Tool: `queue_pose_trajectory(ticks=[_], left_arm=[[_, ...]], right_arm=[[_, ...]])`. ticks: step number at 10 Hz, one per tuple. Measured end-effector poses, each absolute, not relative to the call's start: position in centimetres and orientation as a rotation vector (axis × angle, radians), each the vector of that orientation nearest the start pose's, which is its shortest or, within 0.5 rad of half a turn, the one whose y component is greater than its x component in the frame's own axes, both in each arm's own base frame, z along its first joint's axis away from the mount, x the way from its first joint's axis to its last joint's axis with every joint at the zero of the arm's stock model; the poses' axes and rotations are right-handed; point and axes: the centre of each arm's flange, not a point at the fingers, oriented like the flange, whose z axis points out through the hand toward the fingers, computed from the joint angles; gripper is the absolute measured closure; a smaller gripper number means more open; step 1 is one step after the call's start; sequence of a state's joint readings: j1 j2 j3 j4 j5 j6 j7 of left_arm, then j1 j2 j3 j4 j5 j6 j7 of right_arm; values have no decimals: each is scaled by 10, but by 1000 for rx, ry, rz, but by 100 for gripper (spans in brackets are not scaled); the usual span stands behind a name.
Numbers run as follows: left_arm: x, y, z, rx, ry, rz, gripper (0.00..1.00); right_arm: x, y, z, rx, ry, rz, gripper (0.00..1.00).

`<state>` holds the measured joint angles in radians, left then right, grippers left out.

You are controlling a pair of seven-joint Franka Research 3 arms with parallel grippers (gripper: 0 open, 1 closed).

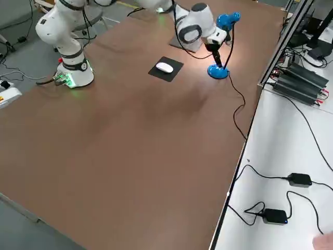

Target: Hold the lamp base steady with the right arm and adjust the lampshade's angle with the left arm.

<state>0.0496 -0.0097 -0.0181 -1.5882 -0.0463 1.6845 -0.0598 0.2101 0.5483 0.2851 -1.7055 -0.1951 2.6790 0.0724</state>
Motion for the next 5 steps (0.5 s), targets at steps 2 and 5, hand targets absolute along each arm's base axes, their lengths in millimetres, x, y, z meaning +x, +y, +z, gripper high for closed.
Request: queue_pose_trajectory(ticks=[2, 5], left_arm=[[563, 17, 634, -3182, -159, -144, 2], [562, 26, 632, -3181, -177, -107, 2]], right_arm=[[610, 285, 425, -2952, -618, -457, 0], [578, 168, 539, -3040, -271, -243, 0]])
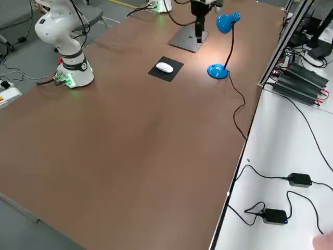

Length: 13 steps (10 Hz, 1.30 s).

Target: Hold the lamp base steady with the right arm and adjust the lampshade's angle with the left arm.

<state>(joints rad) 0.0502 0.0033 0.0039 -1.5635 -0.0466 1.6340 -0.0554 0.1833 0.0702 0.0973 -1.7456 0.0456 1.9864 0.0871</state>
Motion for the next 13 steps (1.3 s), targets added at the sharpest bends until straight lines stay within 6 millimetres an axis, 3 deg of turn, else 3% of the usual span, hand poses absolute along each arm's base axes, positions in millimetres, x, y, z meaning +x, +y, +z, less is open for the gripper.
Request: queue_pose_trajectory(ticks=[1, 3, 4, 6, 8, 13], left_arm=[[564, 23, 630, -3182, -169, -98, 2], [572, 20, 625, -3183, -158, -91, 2], [573, 18, 624, -3184, -152, -80, 2], [574, 17, 621, -3182, -150, -68, 2], [574, 17, 621, -3181, -150, -68, 2], [575, 12, 622, -3182, -143, -71, 2]], right_arm=[[564, 118, 568, -3062, -154, -171, 0], [542, 42, 617, -3073, 29, -54, 0], [536, 14, 636, -3073, 99, -22, 0], [531, -22, 649, -3099, 168, -2, 0], [531, -34, 656, -3166, 163, -24, 0], [538, -22, 651, -3187, 127, -22, 0]])
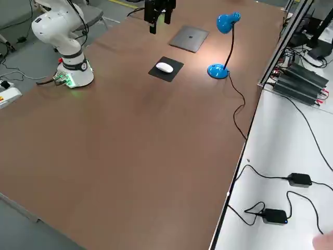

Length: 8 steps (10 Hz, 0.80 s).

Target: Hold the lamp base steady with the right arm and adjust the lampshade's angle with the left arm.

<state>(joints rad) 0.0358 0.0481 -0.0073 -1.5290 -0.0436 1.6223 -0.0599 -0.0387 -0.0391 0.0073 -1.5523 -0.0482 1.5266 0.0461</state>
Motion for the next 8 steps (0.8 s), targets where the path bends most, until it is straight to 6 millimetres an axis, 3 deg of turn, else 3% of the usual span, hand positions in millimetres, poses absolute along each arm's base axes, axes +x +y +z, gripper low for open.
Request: queue_pose_trajectory(ticks=[4, 8], left_arm=[[575, 7, 626, -3183, -130, -84, 2], [569, 3, 649, -3181, -116, -95, 2]], right_arm=[[555, -19, 636, -3187, 114, -24, 0], [564, -17, 624, -3176, 110, -23, 0]])
